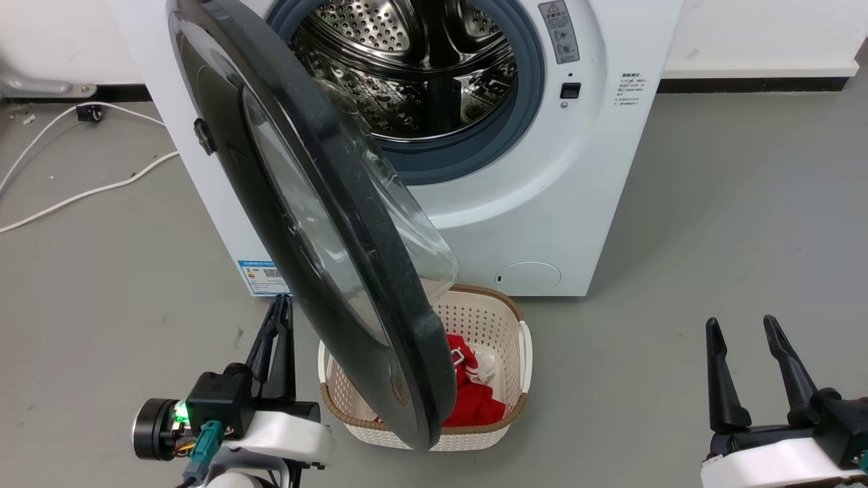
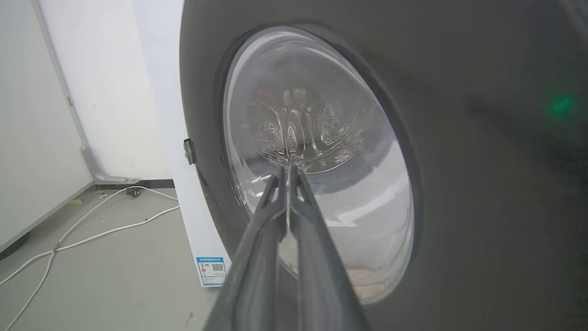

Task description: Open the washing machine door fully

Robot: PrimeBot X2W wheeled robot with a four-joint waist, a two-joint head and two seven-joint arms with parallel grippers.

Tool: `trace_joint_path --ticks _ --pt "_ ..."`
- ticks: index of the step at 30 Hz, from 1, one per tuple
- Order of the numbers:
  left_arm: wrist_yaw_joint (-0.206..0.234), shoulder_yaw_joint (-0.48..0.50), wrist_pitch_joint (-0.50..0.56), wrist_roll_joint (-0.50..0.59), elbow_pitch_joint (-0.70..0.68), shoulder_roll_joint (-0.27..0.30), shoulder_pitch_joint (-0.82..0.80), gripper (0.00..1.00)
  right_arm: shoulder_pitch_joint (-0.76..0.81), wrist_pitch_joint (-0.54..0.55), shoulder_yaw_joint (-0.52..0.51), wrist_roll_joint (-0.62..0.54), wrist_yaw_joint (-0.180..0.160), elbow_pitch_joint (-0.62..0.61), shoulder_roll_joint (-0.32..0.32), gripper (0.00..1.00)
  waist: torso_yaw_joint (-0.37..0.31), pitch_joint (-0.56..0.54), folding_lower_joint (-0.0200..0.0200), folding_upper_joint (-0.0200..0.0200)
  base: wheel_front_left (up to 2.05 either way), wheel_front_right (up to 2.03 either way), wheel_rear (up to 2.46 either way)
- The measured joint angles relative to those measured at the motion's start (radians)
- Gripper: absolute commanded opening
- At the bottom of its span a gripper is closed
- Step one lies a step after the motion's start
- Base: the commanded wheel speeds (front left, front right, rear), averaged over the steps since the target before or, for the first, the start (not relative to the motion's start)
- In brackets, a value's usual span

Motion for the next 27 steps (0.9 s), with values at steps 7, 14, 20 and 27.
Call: trace_joint_path --ticks 7,14,20,27 --pt "0.006 0.008 0.000 -0.030 -0.079 0.000 -0.010 0.00 -0.001 -0.001 0.002 0.013 0.000 0.015 0.000 1.00 -0.001 0.001 0.0000 0.0000 0.00 0.00 0.00" --pt "0.012 0.020 0.000 -0.043 -0.314 0.000 -0.045 0.00 -0.010 -0.005 0.004 0.027 0.000 0.026 0.000 1.00 0.002 0.007 0.0000 0.0000 0.00 0.00 0.00" --pt "0.015 -0.009 0.000 -0.017 -0.525 0.000 -0.086 0.00 -0.014 -0.005 0.006 0.031 0.000 0.038 0.000 1.00 -0.001 0.008 0.0000 -0.0001 0.00 0.00 0.00" --pt "-0.032 -0.135 0.000 0.012 -0.687 0.000 -0.114 0.00 -0.019 -0.005 0.006 0.044 0.000 0.054 0.000 1.00 -0.007 0.000 0.0000 0.0000 0.00 0.00 0.00"
